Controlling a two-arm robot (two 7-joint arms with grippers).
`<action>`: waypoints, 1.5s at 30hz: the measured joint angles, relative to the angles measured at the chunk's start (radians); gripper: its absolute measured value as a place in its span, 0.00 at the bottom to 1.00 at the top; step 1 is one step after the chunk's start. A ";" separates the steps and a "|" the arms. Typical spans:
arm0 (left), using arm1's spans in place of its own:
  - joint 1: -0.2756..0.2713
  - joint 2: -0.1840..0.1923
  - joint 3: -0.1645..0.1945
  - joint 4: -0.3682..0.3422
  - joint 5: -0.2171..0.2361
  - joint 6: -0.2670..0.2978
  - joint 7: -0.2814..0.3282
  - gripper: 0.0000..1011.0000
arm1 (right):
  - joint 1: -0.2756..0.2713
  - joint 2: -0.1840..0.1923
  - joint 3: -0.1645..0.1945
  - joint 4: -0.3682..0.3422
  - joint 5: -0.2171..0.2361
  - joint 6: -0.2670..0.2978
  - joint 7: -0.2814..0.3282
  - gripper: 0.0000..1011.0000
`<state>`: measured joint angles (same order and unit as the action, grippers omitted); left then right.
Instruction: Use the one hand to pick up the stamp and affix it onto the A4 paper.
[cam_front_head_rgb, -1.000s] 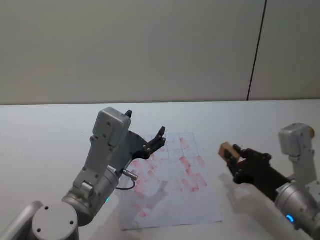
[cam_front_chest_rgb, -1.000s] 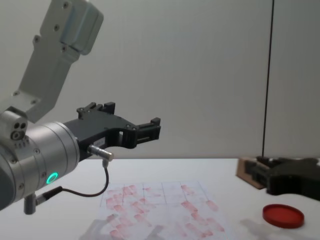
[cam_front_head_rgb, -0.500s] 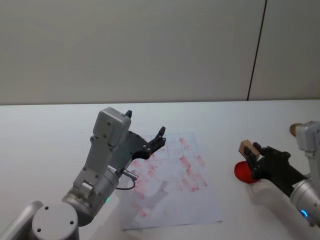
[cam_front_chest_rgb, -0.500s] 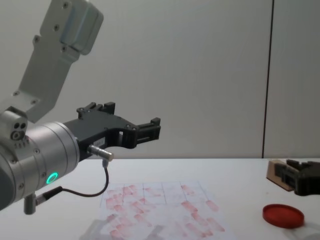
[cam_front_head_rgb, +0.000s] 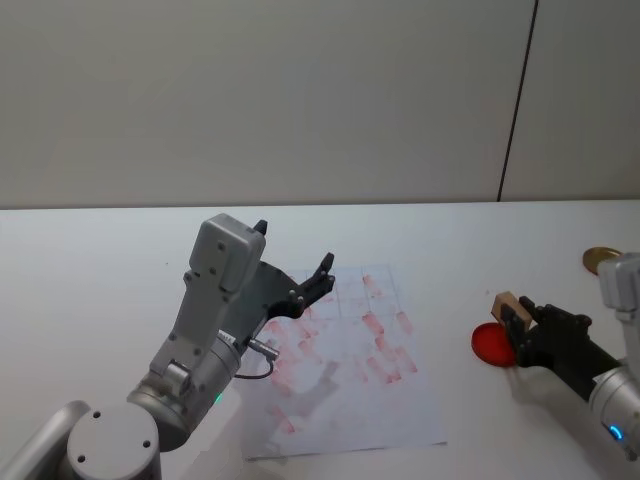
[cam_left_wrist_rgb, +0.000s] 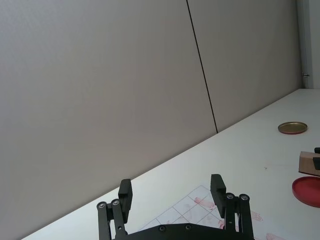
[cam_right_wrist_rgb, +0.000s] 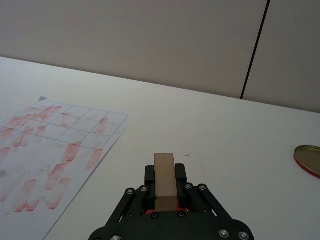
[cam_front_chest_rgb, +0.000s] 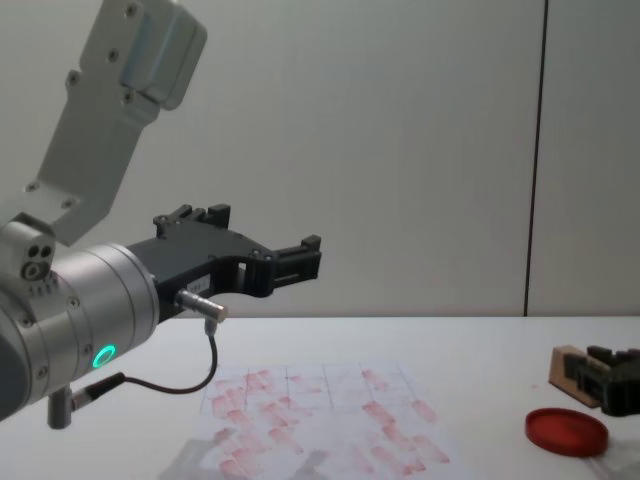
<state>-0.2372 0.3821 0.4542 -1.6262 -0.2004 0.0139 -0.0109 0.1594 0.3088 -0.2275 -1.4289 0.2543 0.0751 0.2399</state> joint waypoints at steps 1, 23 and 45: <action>0.000 0.000 0.000 0.000 0.000 0.000 0.000 0.98 | 0.002 -0.001 -0.001 0.008 -0.001 -0.001 0.001 0.22; 0.000 0.000 0.000 0.000 0.000 0.000 0.000 0.98 | 0.016 -0.014 -0.009 0.054 -0.009 -0.007 0.015 0.46; 0.000 0.000 0.000 0.000 0.000 0.000 0.000 0.98 | -0.017 0.003 0.007 -0.039 0.008 -0.035 -0.036 0.99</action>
<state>-0.2372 0.3821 0.4542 -1.6262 -0.2003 0.0138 -0.0109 0.1421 0.3119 -0.2202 -1.4676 0.2619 0.0398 0.2040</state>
